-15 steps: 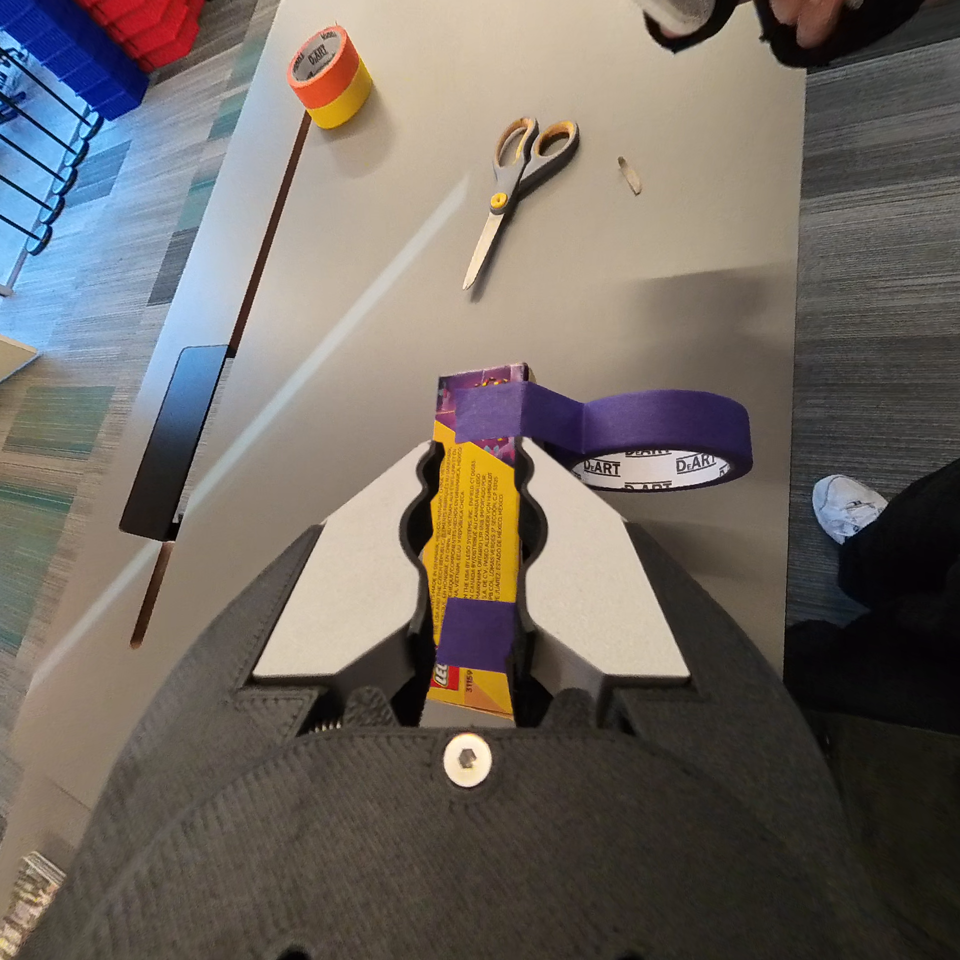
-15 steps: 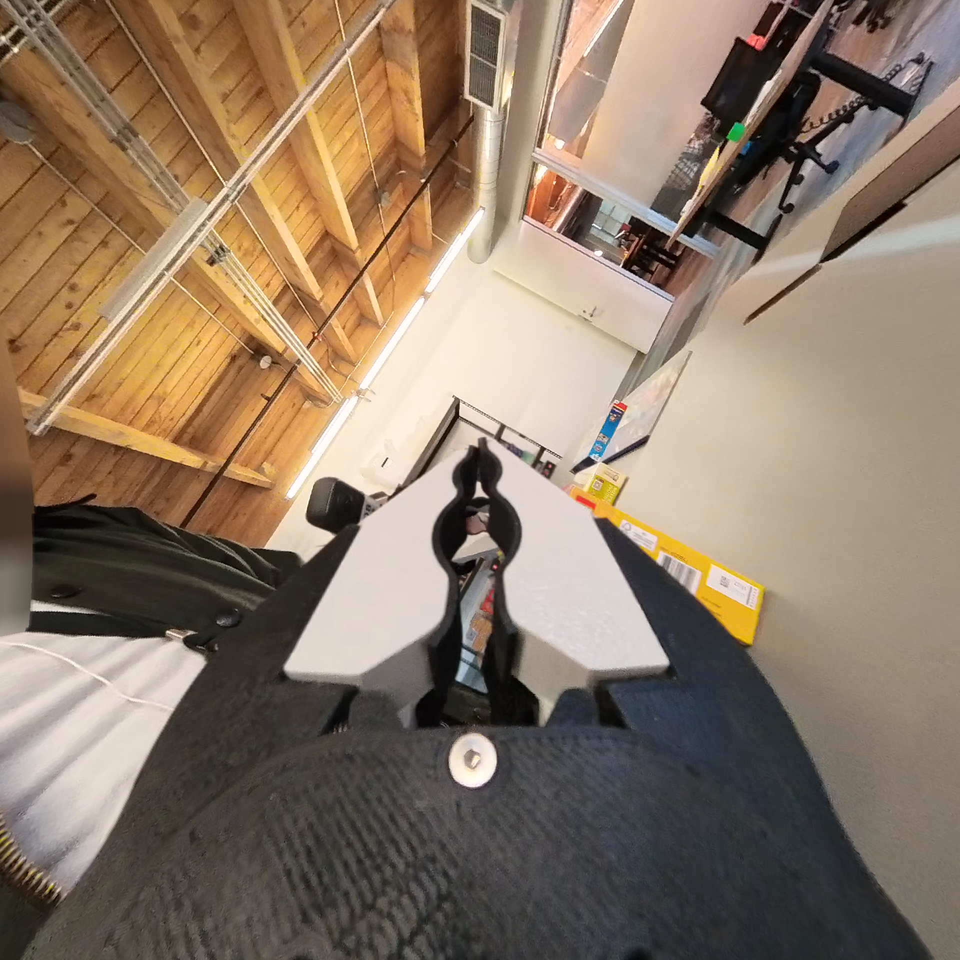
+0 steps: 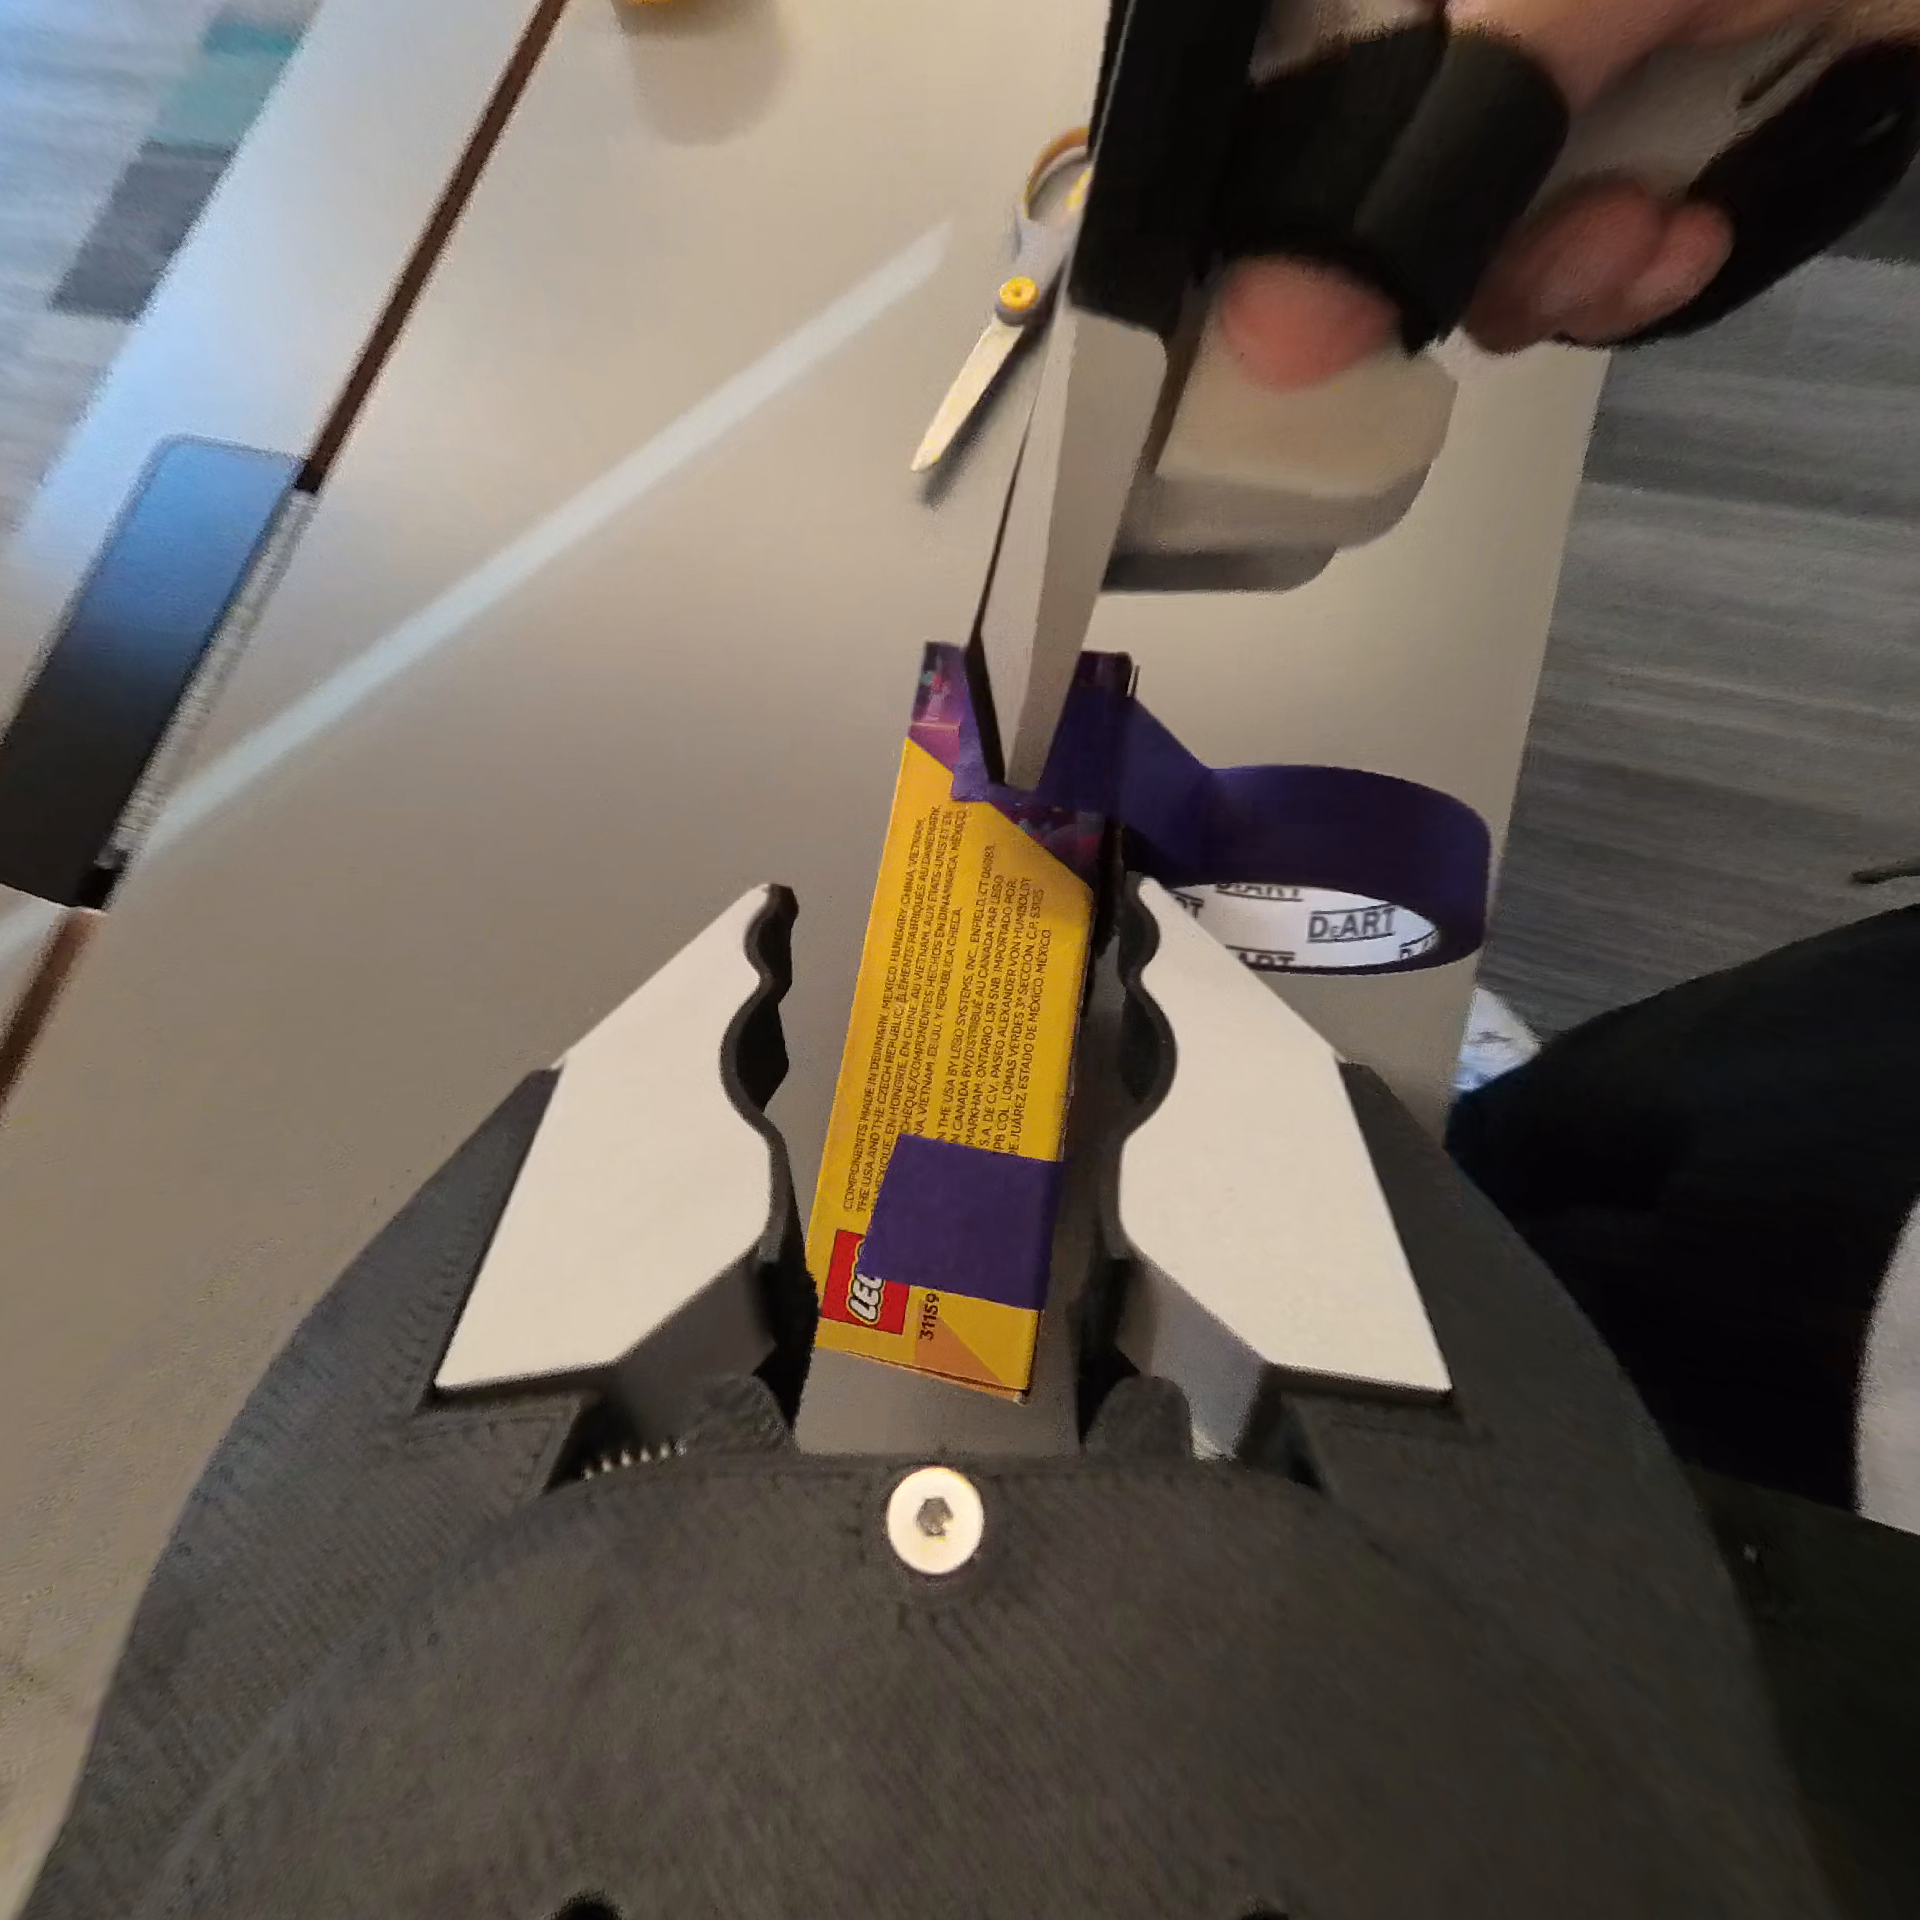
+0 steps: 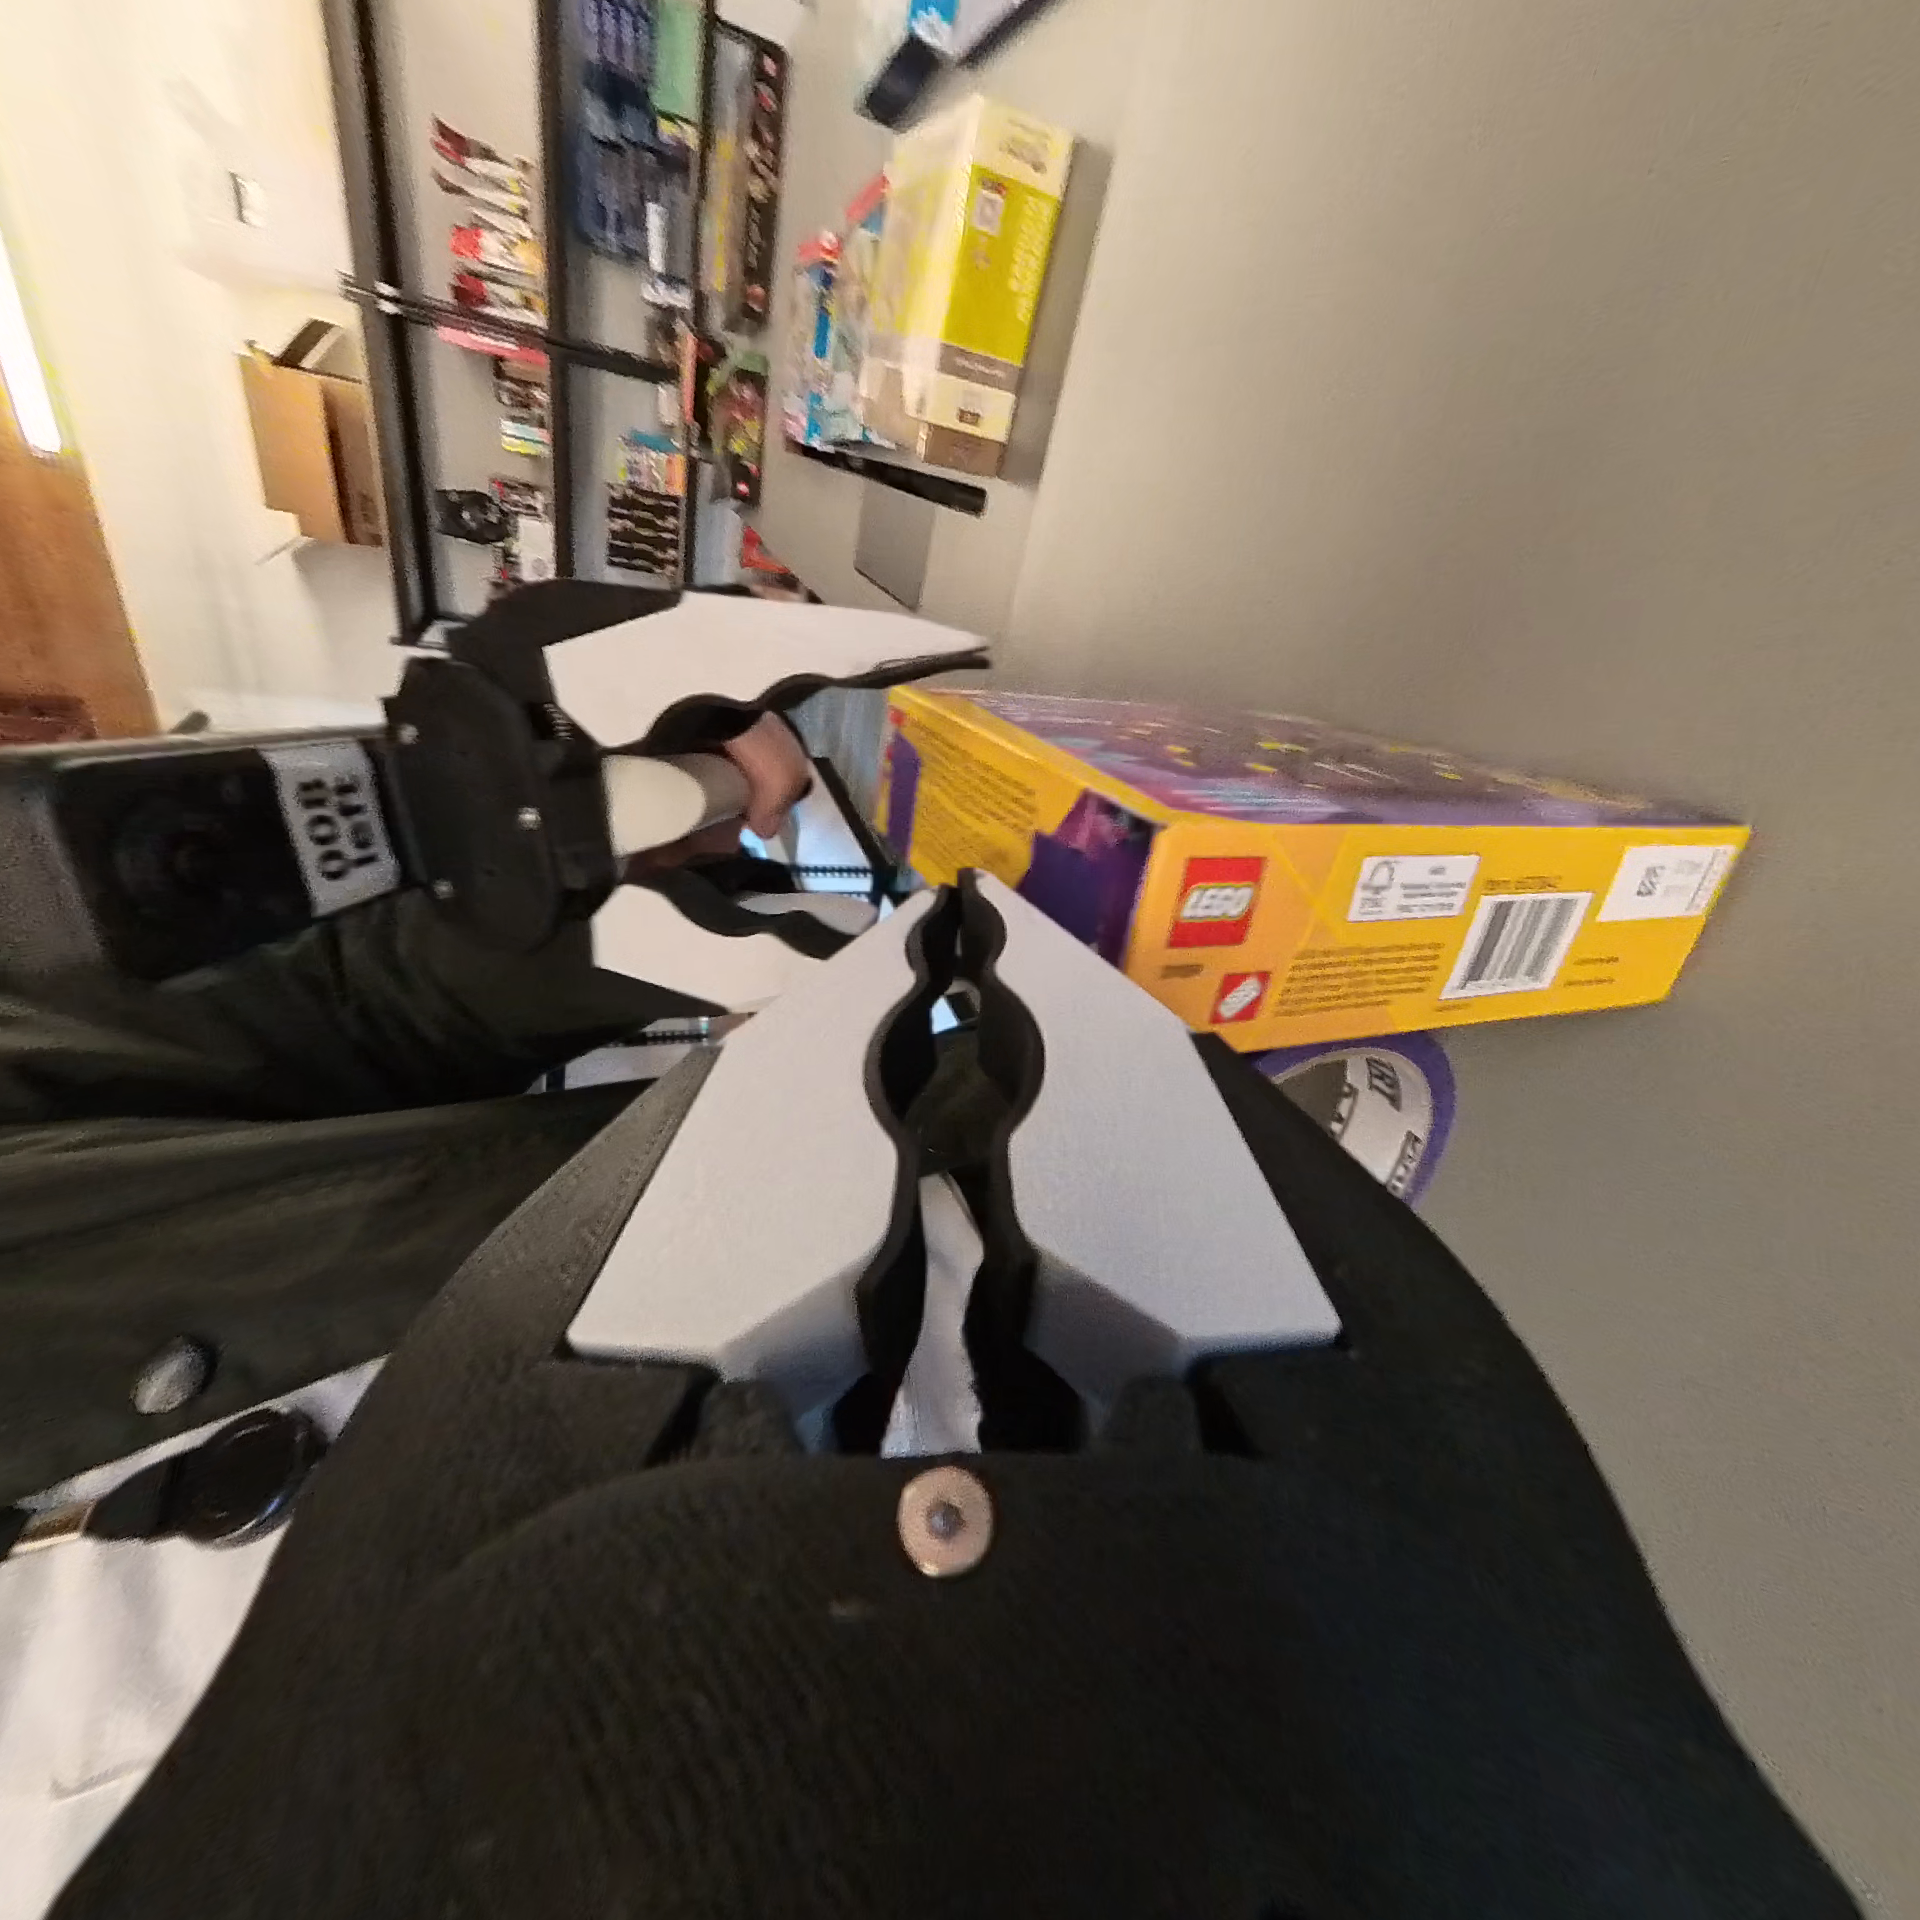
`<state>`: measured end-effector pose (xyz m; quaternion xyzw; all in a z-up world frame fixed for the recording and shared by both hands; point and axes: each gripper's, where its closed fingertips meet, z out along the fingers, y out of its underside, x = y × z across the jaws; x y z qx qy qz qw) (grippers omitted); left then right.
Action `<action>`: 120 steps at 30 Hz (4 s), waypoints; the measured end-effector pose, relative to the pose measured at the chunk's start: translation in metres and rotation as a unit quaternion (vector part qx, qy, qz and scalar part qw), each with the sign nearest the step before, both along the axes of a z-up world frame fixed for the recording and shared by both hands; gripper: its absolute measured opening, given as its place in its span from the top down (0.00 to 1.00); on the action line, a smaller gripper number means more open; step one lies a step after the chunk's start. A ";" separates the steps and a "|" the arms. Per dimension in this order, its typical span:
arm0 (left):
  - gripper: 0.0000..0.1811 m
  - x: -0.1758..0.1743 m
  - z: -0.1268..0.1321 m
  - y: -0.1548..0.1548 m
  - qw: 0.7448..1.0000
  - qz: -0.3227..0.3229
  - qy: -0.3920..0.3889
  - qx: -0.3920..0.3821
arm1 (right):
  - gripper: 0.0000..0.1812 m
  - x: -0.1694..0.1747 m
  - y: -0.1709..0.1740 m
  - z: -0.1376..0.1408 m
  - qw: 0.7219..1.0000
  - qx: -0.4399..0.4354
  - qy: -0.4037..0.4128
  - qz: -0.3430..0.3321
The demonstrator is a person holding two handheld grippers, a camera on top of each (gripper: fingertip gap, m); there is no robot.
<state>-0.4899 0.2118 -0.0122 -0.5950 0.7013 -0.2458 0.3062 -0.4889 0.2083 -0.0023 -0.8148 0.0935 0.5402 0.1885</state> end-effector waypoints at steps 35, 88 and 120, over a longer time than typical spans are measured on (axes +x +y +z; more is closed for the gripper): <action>0.76 0.002 -0.004 0.007 0.996 -0.006 -0.006 -0.092 | 1.00 0.033 0.032 -0.011 0.994 0.037 -0.067 -0.071; 0.64 0.043 0.013 -0.041 0.963 0.270 0.018 -0.013 | 0.90 0.253 -0.070 0.003 0.934 0.288 -0.196 0.082; 0.65 0.061 -0.007 -0.025 0.961 0.272 0.034 0.016 | 0.89 0.306 -0.083 -0.004 0.961 0.246 -0.128 0.011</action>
